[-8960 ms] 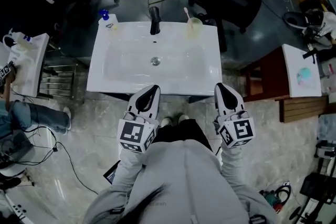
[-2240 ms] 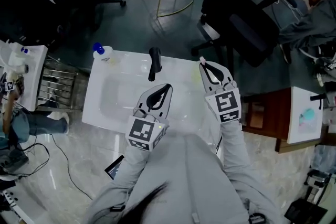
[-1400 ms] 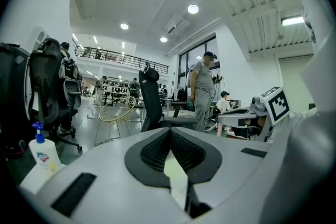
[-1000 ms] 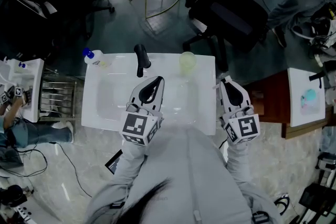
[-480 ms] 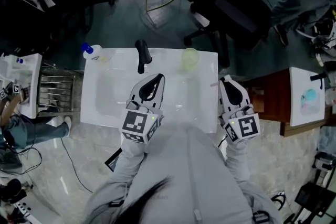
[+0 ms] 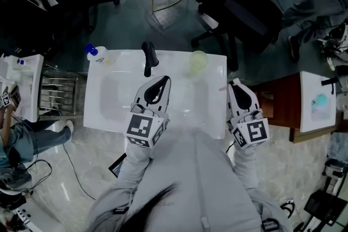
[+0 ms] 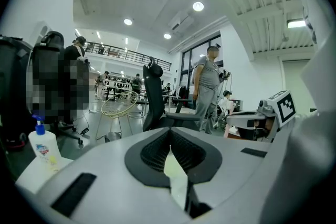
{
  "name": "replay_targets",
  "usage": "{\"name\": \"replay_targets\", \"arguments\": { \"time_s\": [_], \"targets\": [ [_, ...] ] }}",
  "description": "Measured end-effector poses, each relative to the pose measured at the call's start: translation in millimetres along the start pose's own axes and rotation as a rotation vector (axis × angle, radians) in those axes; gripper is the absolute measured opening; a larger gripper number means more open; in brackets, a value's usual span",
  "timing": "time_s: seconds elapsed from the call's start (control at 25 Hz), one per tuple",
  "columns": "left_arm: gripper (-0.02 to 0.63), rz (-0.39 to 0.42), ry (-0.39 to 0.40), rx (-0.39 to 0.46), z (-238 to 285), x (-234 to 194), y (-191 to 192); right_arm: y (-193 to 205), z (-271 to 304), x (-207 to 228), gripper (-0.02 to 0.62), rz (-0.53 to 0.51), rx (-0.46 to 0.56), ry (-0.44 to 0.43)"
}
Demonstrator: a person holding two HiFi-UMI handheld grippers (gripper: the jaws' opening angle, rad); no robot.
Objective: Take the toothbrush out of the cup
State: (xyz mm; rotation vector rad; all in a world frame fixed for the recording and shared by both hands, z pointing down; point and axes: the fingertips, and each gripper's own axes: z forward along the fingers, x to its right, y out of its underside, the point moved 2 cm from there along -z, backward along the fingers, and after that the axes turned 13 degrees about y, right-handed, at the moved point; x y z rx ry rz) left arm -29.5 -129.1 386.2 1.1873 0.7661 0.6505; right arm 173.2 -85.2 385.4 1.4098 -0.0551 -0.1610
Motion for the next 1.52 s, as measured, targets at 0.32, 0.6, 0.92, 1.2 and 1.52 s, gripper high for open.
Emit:
{"name": "replay_targets", "arguments": {
  "time_s": [0.32, 0.6, 0.92, 1.2, 1.52],
  "targets": [
    [0.028, -0.001, -0.005, 0.002, -2, -3, 2, -1, 1, -1, 0.031, 0.008, 0.01, 0.005],
    [0.028, -0.003, -0.007, 0.001, -3, -5, 2, 0, 2, -3, 0.031, 0.009, 0.001, -0.001],
    [0.028, -0.004, -0.008, -0.002, -2, -5, 3, 2, 1, -3, 0.031, 0.009, -0.003, -0.013],
    [0.028, -0.012, -0.016, -0.006, -5, -7, 3, -1, 2, -4, 0.031, 0.018, -0.004, -0.017],
    [0.028, -0.017, -0.025, -0.01, -5, -11, 6, 0, 4, -5, 0.031, 0.027, 0.0, -0.02]
  ]
}}
